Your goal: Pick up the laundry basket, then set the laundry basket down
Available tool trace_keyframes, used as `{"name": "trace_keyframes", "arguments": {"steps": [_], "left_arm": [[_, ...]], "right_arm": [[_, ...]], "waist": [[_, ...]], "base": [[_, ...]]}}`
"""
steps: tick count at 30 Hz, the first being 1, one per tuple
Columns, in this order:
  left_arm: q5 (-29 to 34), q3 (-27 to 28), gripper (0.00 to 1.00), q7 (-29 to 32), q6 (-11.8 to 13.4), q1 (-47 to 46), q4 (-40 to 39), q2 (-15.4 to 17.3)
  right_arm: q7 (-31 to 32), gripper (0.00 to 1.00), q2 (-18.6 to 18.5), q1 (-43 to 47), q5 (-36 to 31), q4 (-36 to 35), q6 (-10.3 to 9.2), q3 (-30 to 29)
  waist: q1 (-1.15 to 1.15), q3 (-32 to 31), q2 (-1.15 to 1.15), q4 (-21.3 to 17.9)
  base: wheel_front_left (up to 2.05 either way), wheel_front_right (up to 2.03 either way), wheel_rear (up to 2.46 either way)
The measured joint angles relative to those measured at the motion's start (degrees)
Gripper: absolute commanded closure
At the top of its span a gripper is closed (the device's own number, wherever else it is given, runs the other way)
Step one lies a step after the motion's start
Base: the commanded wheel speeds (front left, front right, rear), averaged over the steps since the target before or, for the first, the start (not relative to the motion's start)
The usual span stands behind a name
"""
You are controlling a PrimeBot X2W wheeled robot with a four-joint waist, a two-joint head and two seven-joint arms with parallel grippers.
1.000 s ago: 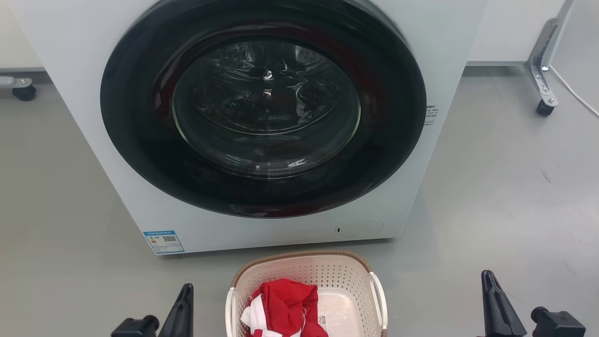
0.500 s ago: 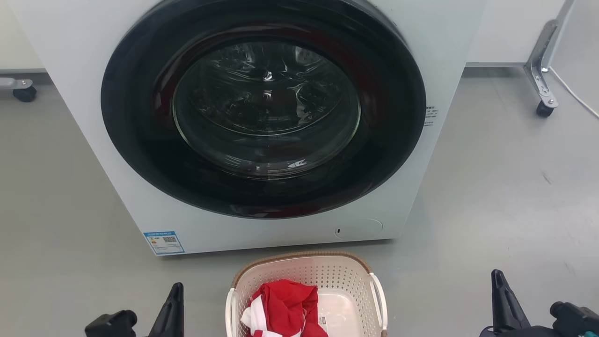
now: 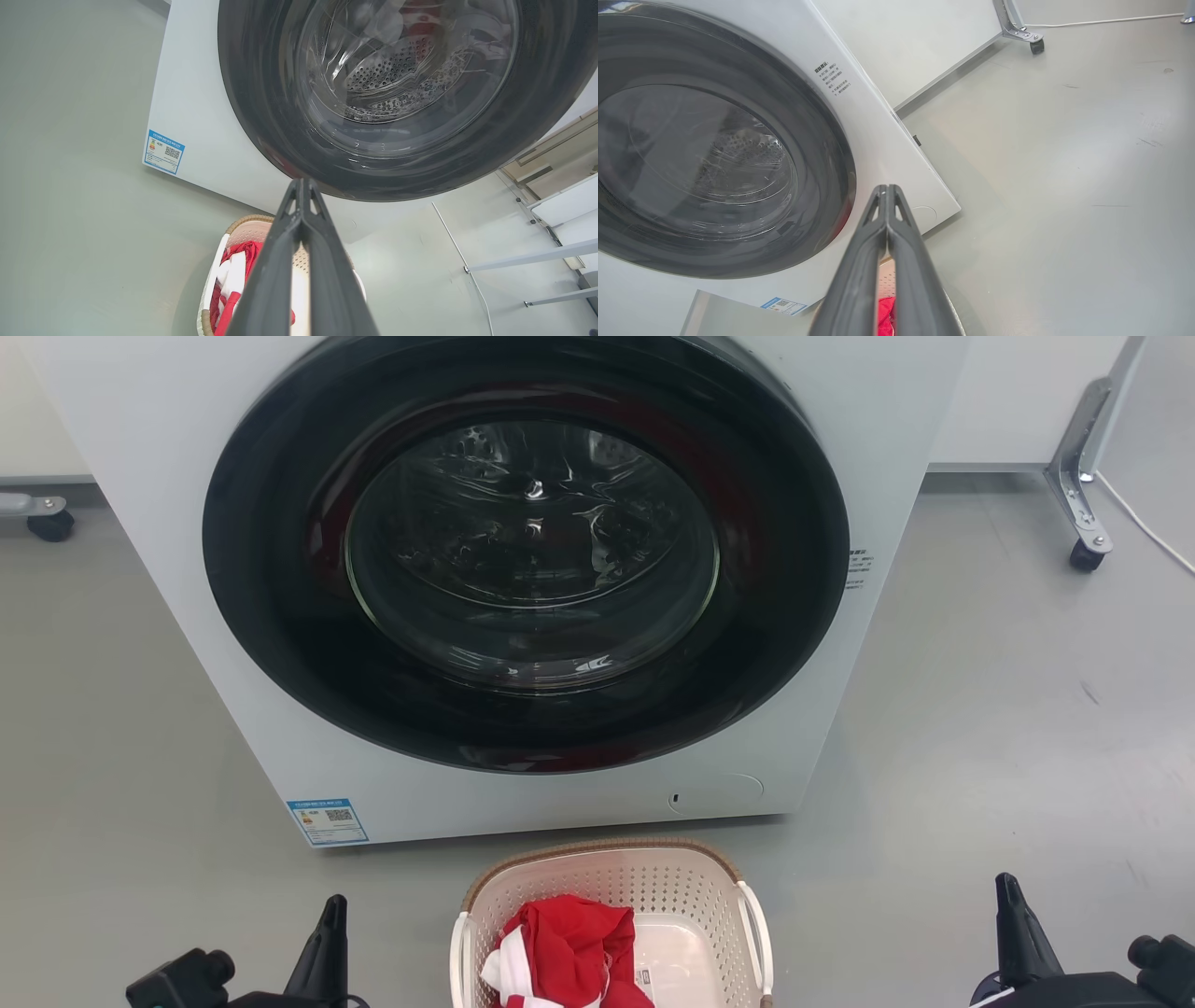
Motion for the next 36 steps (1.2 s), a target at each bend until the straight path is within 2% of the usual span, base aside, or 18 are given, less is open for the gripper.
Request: {"name": "trace_keyframes", "arguments": {"steps": [28, 36], "left_arm": [[-20.2, 5.8, 1.0, 3.5, -4.1, -2.5, 3.6, -1.8], [-28.4, 8.1, 1.0, 5.0, -5.6, -3.6, 5.1, -2.7]], "right_arm": [[6.0, 1.0, 2.2, -2.6, 21.3, 3.0, 4.06, -5.9], [8.2, 1.0, 3.0, -3.8, 29.6, 4.3, 5.75, -8.3]], "waist": [[-0.01, -0.3, 0.0, 0.0], [-0.01, -0.5, 0.0, 0.0]], "base": [[0.0, 0.0, 0.0], [0.0, 0.0, 0.0]]}}
